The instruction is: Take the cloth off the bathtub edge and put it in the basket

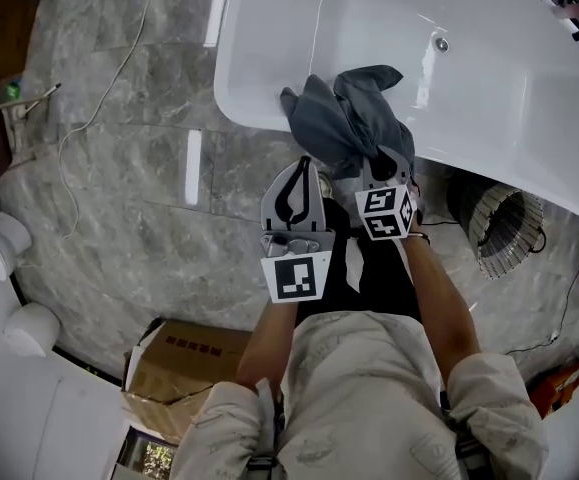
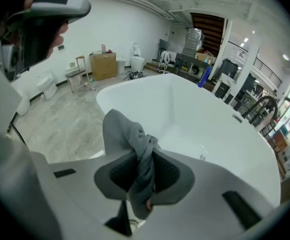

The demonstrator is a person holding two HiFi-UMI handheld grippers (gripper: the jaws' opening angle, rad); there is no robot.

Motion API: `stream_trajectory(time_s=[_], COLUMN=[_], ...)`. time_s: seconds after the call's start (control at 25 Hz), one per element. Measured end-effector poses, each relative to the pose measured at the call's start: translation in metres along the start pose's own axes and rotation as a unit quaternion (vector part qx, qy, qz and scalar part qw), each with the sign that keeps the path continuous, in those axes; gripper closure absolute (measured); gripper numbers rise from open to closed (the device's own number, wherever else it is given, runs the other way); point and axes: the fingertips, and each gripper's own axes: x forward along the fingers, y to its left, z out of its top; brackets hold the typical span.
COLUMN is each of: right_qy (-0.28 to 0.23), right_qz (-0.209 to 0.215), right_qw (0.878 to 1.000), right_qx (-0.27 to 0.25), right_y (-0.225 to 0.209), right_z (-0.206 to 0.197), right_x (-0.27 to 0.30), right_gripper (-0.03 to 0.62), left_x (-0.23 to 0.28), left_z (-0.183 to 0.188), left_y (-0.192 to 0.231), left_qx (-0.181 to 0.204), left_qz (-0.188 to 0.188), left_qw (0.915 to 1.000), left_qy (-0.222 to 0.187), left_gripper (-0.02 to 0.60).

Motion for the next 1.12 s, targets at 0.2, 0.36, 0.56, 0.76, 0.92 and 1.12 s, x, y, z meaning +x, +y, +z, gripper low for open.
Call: stream_trajectory(time_s=[0.2,0.36,0.56,0.76,0.92,1.12], right_qy=[-0.038,-0.087,-0.155,-0.229,-0.297,-0.378], right_qz=[0.016,0.005,-0.023,-0.051,-0.075,-0.109], right_qw=[0.996,0.991,0.978,0.957,0.935,0.9], right_qx=[0.085,0.105,0.14,0.167,0.182,0.188], right_y=[-0.007,-0.022,-0.056,-0.09,-0.12,-0.155], right_z=[0.023,0.055,0.081,0.106,0.128,0.142], right_x=[-0.053,-0.103,-0.168,-0.244,-0.307,-0.392], right_gripper=[0.545,0.545,0.545,0.545,0.545,0.545], left_x=[-0.007,-0.011,-0.011,-0.017,-0.024,-0.042], left_z=[0.032,0.062,0.101,0.14,0.172,0.22], left_y=[-0.006,-0.012,-0.035,-0.065,-0.093,-0.133], left_qx=[0.004,0.008,0.023,0.036,0.04,0.044], left_qz=[-0.012,-0.024,-0.051,-0.071,-0.092,-0.114], left_qw=[0.9998,0.9992,0.9968,0.9938,0.9897,0.9831], left_qy=[-0.014,-0.029,-0.057,-0.077,-0.102,-0.137], left_gripper=[0.578,0.578,0.578,0.578,0.578,0.578])
